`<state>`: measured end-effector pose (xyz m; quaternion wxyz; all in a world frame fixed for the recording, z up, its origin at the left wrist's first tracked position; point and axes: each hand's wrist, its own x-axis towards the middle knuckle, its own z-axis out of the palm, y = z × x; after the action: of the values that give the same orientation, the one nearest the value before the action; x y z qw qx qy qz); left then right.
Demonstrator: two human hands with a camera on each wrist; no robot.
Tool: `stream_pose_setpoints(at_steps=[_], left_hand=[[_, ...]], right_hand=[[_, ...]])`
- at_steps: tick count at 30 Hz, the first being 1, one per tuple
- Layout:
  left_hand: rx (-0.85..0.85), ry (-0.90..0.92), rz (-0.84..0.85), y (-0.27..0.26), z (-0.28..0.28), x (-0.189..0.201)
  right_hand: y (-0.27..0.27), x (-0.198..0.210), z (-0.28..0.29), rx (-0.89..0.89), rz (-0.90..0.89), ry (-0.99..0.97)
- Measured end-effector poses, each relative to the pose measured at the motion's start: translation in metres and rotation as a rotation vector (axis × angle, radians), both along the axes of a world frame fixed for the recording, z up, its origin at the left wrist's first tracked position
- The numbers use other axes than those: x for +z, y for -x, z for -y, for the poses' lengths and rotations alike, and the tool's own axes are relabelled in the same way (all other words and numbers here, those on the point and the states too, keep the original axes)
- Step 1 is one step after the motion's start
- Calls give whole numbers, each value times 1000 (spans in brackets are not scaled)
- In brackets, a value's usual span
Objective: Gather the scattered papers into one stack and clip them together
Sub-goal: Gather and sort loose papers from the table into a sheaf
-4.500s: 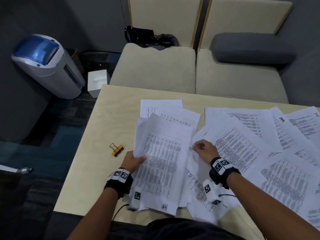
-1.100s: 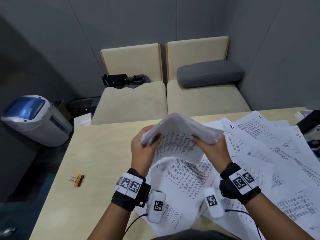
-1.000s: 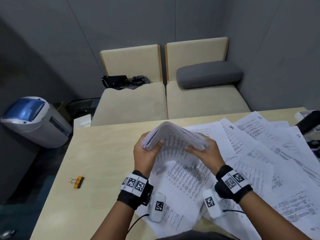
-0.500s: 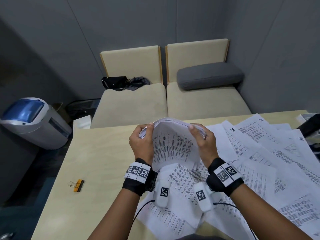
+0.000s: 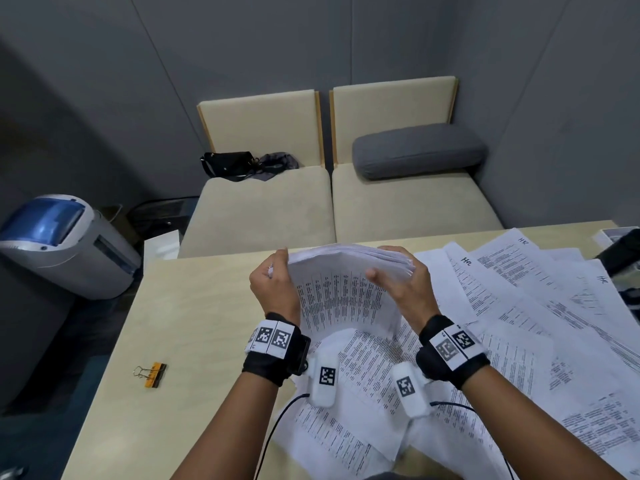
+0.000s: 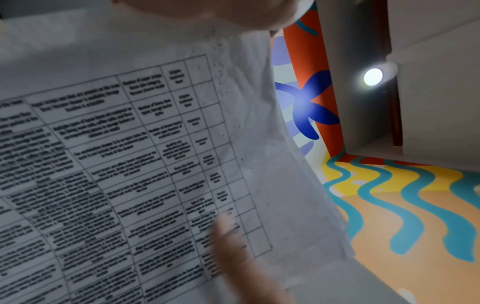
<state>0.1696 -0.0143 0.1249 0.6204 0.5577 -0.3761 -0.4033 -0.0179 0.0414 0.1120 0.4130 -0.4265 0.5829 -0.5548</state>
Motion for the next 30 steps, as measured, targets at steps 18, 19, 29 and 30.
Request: stream_pose_setpoints(at_steps=[18,19,29,30], left_hand=[[-152,-421,-284,-4,-9,-78],[-159,-399,-306,-6,-6,-79],[-471,-175,256,-15,-3,-99],[-468,-165,396,-18,-2,-100]], right_hand=[[-9,-70,13,108,-257,-348],[-9,-70,14,79,-241,-350],[-9,-80,17,-21,-183,-374],[-11,-79,20,-37,-192,-368]])
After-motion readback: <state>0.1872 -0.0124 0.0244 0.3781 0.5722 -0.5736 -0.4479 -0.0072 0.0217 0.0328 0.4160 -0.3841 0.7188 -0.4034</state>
